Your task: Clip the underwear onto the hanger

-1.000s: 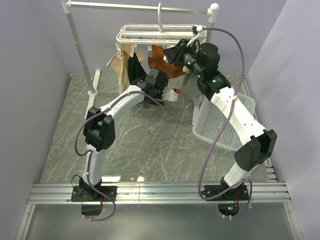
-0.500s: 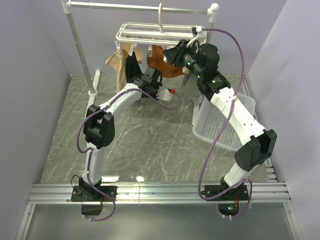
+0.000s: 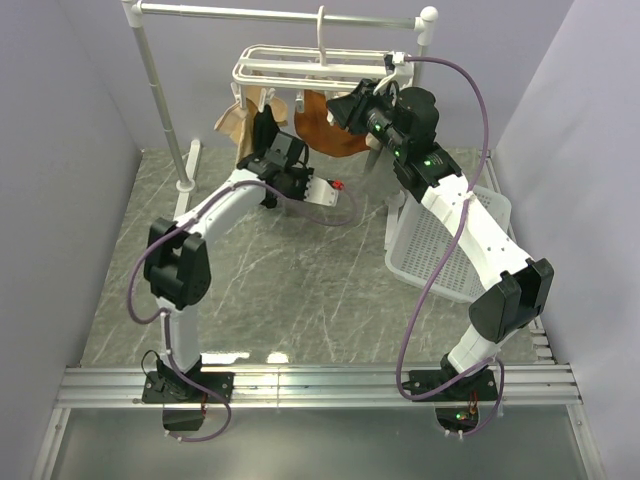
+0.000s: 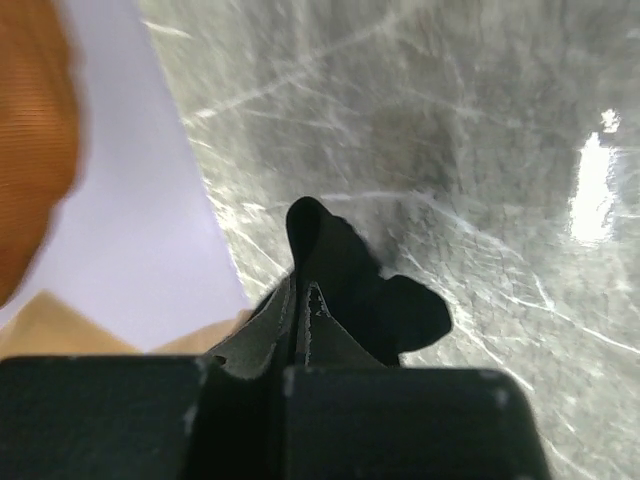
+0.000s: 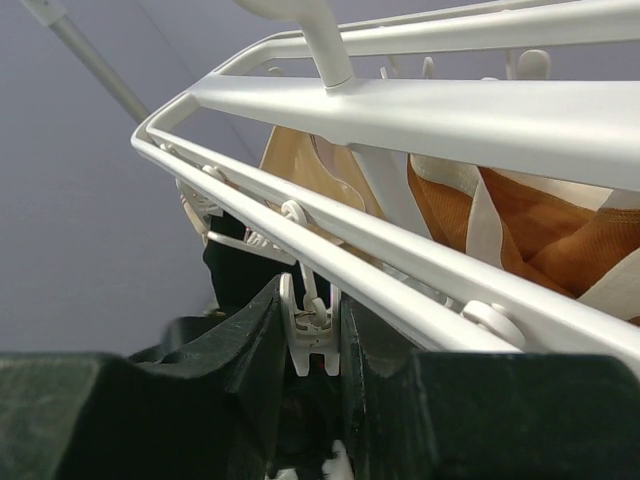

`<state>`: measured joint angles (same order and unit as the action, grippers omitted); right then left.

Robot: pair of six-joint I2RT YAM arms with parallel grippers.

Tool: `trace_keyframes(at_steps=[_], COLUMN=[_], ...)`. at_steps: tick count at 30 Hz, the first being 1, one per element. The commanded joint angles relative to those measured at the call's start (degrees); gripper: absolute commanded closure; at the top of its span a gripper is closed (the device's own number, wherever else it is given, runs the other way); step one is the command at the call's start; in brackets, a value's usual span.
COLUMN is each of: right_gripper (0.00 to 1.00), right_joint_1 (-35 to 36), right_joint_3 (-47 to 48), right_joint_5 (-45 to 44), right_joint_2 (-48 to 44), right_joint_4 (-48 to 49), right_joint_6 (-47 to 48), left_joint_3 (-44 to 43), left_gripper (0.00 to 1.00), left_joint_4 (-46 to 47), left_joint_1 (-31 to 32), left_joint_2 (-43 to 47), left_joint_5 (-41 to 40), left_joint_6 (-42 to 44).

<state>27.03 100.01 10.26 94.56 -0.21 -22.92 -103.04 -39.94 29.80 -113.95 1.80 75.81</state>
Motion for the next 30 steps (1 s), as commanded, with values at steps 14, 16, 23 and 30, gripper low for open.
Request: trace_keyframes(at_steps=[14, 16, 23, 30], right_gripper=[1.00, 1.00, 1.00, 1.00], right_joint_1=[-1.1, -1.1, -1.2, -0.8], right_joint_3=[-0.4, -0.7, -1.0, -1.1], right_joint_5=[0.5, 1.1, 3.4, 3.6], right_joint_2=[-2.1, -2.2, -1.8, -1.7], right_joint_4=[-1.0, -0.8, -0.9, -0.5], right_joint_6=[-2.2, -2.5, -2.6, -3.0], left_joint_3=[11.6, 12.9, 8.5, 2.1], left_gripper=[1.00, 1.00, 1.00, 1.00], left_joint_4=[7.3, 11.4, 16.1, 18.1], left_joint_1=[-4.8, -4.9, -5.1, -5.0], left_joint_2=[22.3, 24.1, 24.5, 21.0], left_joint_5=[29.9, 30.7, 32.0, 31.6], left_joint_6=[-11.4, -14.9, -25.4, -31.6])
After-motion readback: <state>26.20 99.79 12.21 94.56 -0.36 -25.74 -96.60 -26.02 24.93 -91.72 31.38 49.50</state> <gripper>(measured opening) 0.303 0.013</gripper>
